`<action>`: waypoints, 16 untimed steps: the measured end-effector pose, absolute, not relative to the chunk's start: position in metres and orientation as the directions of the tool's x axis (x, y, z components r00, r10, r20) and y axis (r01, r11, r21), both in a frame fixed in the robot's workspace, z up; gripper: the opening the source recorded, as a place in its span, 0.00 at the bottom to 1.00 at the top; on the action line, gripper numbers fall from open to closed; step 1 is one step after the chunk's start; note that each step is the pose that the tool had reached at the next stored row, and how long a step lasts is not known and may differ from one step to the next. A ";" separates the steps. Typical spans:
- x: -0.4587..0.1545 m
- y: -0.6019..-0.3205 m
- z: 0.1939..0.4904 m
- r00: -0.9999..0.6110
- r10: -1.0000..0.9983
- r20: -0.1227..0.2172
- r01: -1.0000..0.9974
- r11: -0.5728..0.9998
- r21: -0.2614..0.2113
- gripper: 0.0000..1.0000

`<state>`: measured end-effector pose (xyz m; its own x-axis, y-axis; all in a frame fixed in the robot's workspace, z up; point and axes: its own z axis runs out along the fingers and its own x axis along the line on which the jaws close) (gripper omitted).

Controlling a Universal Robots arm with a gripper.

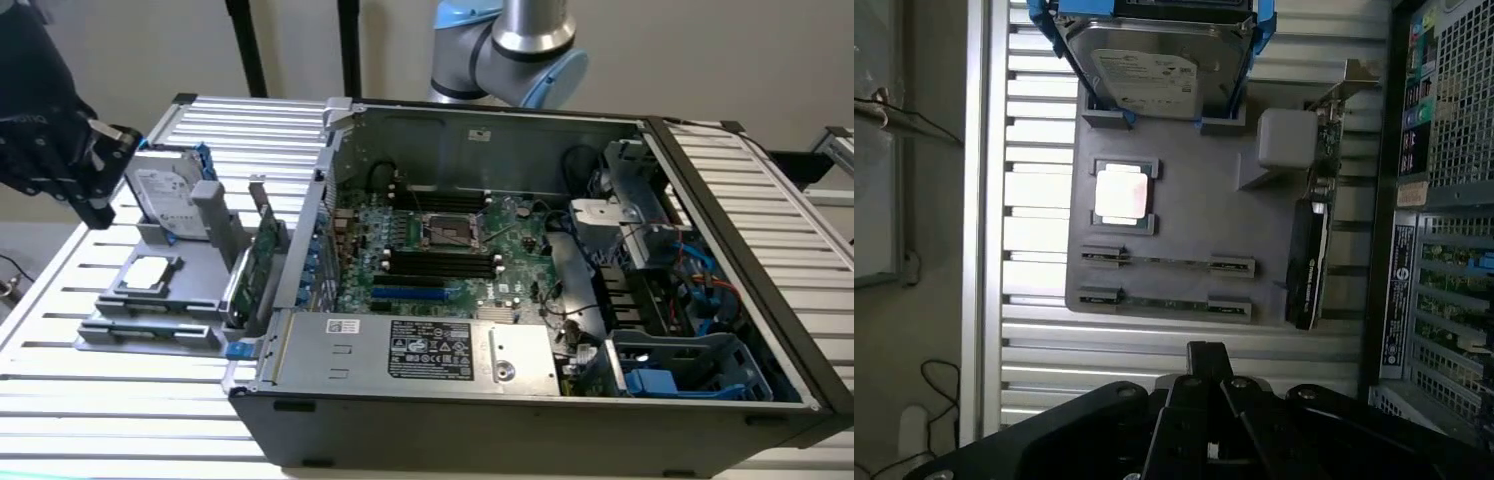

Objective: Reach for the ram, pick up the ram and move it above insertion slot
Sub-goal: 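Reach for the ram, then pick up the ram and move it above insertion slot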

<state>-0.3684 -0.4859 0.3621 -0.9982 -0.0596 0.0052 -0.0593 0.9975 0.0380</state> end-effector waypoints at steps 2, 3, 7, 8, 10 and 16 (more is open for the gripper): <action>-0.368 -0.486 0.361 -0.996 -0.094 0.007 -0.093 0.995 0.038 0.11; -0.368 -0.486 0.361 -0.994 -0.112 0.007 -0.112 0.993 0.038 0.11; -0.368 -0.486 0.360 -0.983 -0.183 0.009 -0.183 0.982 0.039 0.11; -0.368 -0.486 0.359 -0.980 -0.201 0.009 -0.201 0.979 0.039 0.11; -0.368 -0.486 0.359 -0.972 -0.236 0.010 -0.236 0.971 0.039 0.11; -0.368 -0.486 0.357 -0.940 -0.341 0.010 -0.340 0.940 0.039 0.11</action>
<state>-0.3684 -0.4859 0.3568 -0.9402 -0.3405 0.0095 -0.3399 0.9397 0.0386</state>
